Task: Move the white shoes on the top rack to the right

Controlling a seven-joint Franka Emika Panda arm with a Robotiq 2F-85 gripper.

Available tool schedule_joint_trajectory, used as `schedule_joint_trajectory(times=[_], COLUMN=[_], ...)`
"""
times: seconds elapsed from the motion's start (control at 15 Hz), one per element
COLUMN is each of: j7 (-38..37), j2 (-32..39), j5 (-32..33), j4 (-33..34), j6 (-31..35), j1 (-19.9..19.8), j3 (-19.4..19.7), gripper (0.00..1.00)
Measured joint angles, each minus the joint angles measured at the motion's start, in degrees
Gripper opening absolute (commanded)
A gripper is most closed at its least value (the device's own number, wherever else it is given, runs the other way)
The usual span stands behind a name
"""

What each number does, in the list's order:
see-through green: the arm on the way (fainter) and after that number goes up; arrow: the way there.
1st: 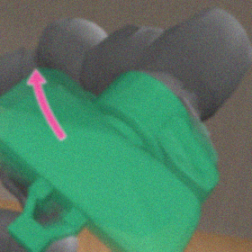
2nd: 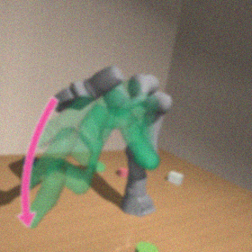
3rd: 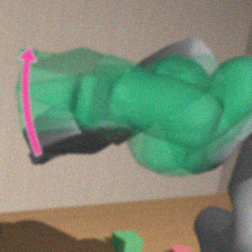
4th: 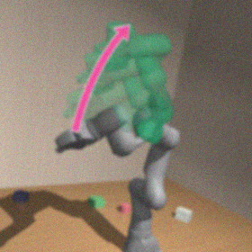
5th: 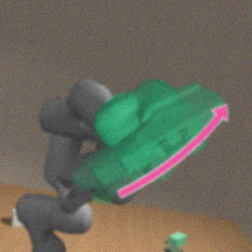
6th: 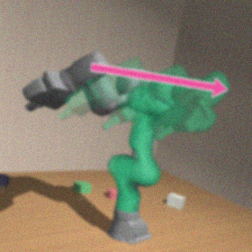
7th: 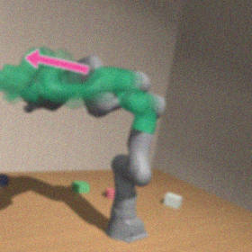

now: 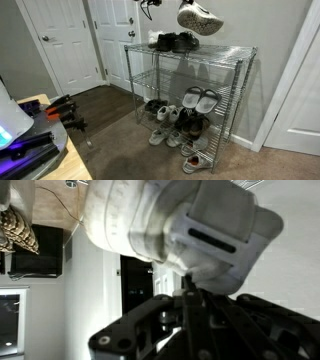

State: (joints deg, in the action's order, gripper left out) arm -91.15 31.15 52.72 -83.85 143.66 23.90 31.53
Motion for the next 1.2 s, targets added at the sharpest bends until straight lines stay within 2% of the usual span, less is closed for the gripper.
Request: schedule_joint_trajectory(times=[0.2, 0.47, 0.73, 0.8, 0.93, 1.2], j7=[-4.5, -5.6, -6.5, -6.8, -7.2, -7.3], j2=[-0.4, 0.3, 1.0, 1.2, 1.6, 2.0], j5=[4.5, 5.6, 5.6, 5.6, 5.6, 5.6], j4=[-0.9, -0.7, 0.6, 0.9, 1.2, 1.5], j6=[-1.0, -1.7, -1.7, -1.7, -1.7, -1.7], j1=[-3.5, -9.0, -12.8, -13.4, -14.3, -14.8], j3=[-5.3, -12.3, -15.7, -16.1, -16.7, -18.0], gripper=[0.01, 0.01, 0.01, 0.3, 0.36, 0.61])
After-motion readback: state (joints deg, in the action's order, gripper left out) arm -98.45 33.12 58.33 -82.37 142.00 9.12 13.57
